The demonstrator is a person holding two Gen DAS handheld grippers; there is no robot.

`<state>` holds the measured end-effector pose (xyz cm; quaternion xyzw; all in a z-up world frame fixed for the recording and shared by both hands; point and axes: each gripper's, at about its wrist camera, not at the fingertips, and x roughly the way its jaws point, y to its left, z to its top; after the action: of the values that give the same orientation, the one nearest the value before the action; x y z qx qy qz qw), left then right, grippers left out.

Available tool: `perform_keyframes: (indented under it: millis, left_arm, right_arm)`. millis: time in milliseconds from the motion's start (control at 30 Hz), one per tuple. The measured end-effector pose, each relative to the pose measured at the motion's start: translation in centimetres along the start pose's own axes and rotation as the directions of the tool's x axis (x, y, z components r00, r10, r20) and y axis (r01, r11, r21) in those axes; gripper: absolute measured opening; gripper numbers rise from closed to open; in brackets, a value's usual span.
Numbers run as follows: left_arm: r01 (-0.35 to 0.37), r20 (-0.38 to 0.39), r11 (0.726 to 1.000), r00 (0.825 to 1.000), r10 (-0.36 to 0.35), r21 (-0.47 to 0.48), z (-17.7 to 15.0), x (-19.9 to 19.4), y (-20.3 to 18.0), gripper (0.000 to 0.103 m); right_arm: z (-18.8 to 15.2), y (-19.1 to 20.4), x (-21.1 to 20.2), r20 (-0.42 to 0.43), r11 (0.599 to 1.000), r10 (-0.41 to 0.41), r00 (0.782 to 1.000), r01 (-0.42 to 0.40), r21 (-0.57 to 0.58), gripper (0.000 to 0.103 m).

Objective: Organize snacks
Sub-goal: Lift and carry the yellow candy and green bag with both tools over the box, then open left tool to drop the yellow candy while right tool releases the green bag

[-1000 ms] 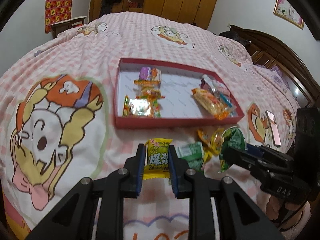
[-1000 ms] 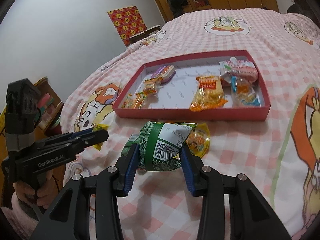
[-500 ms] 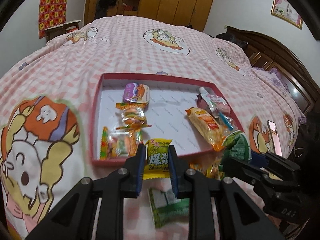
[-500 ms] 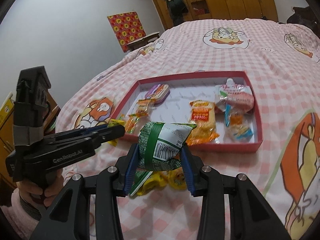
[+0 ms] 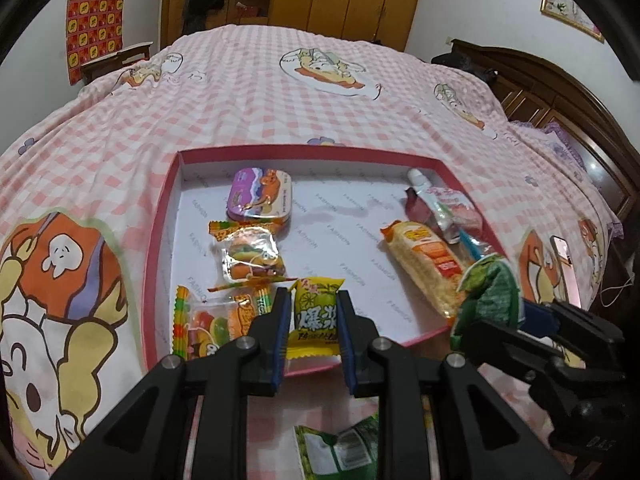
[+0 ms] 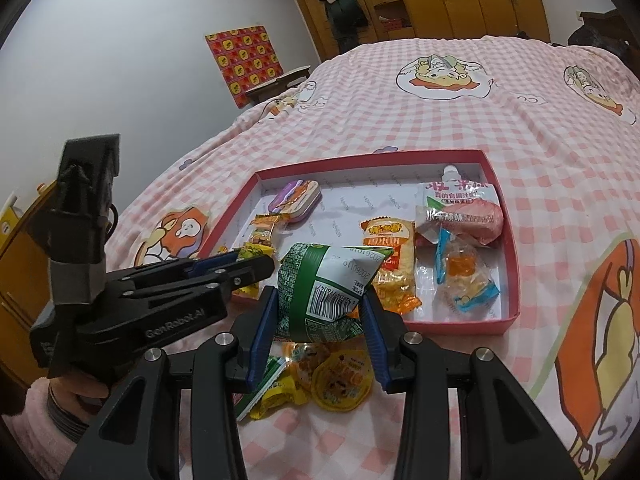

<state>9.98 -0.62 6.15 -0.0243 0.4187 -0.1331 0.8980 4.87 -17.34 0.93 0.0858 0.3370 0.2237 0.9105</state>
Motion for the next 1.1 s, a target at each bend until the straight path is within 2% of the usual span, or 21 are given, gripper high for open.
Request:
perform_keyframes:
  millis: [167, 400, 800, 1100]
  left_arm:
    - [0.017, -0.039, 0.999, 0.999, -0.018, -0.035, -0.2, 1.4, 0.8, 0.023]
    - [-0.035, -0.035, 0.999, 0.999, 0.033, -0.042, 0.0, 2.1, 1.5, 0.023]
    - [-0.043, -0.032, 0.997, 0.999, 0.041, -0.060, 0.2, 2.3, 2.0, 0.023]
    - [-0.060, -0.025, 0.997, 0.998, 0.059, -0.055, 0.2, 2.3, 1.9, 0.023]
  right_arm:
    - [0.4, -0.1, 0.6, 0.000, 1.000, -0.003, 1.000, 0.003, -0.004, 0.042]
    - [0.7, 0.0, 2.1, -0.010, 1.000, -0.008, 1.000, 0.008, -0.008, 0.042]
    - [1.3, -0.3, 4.4, -0.026, 1.000, -0.013, 1.000, 0.013, -0.004, 0.041]
    - [1.4, -0.5, 5.1, -0.007, 0.998, -0.056, 0.998, 0.055, -0.022, 0.041]
